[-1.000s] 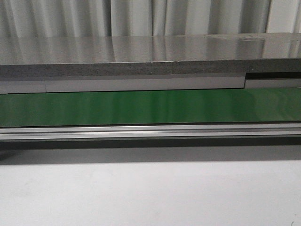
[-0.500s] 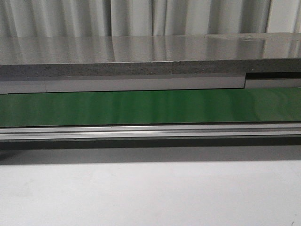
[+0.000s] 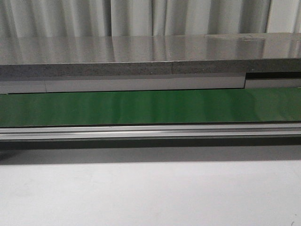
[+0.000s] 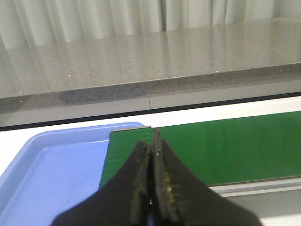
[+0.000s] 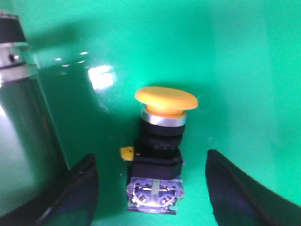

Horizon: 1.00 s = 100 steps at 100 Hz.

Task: Move button from left to right
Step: 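Grasp the button with the right gripper and lift it off the belt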

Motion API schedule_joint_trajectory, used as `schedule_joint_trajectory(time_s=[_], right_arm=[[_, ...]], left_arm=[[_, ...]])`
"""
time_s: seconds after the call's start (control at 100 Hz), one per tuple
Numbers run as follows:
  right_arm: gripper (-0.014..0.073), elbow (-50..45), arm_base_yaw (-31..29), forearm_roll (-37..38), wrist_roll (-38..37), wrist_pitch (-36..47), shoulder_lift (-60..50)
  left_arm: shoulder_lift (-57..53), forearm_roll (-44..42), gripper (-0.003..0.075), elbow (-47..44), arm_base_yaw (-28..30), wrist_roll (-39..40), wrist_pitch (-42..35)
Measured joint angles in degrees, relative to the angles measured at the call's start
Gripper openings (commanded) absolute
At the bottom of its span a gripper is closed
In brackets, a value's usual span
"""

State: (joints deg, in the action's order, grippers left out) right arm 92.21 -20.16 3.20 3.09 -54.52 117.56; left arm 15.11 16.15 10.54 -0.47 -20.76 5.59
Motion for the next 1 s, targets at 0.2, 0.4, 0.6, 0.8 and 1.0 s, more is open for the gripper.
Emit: schedule_joint_trajectory(time_s=[0.2, 0.4, 0.6, 0.8, 1.0], right_arm=[[0.0512, 0.0, 0.0, 0.0, -0.3, 0.0, -0.3], [0.0512, 0.0, 0.5, -0.2, -0.7, 2.0, -4.8], [0.0510, 0.0, 4.3, -1.2, -0.8, 5.8, -13.1], [0.0510, -2.5, 9.1, -3.6, -0.8, 9.4, -22.8], [0.0510, -12.8, 13.7, -4.3, -0.8, 15.3, -34.9]], left_arm=[[0.0, 0.0, -0.0020, 0.0, 0.0, 0.0, 0.0], [0.0, 0.0, -0.0020, 0.0, 0.0, 0.0, 0.0], [0.0, 0.0, -0.0020, 0.0, 0.0, 0.0, 0.0], [0.0, 0.0, -0.0020, 0.0, 0.0, 0.0, 0.0], [0.0, 0.0, -0.0020, 0.0, 0.0, 0.0, 0.0]])
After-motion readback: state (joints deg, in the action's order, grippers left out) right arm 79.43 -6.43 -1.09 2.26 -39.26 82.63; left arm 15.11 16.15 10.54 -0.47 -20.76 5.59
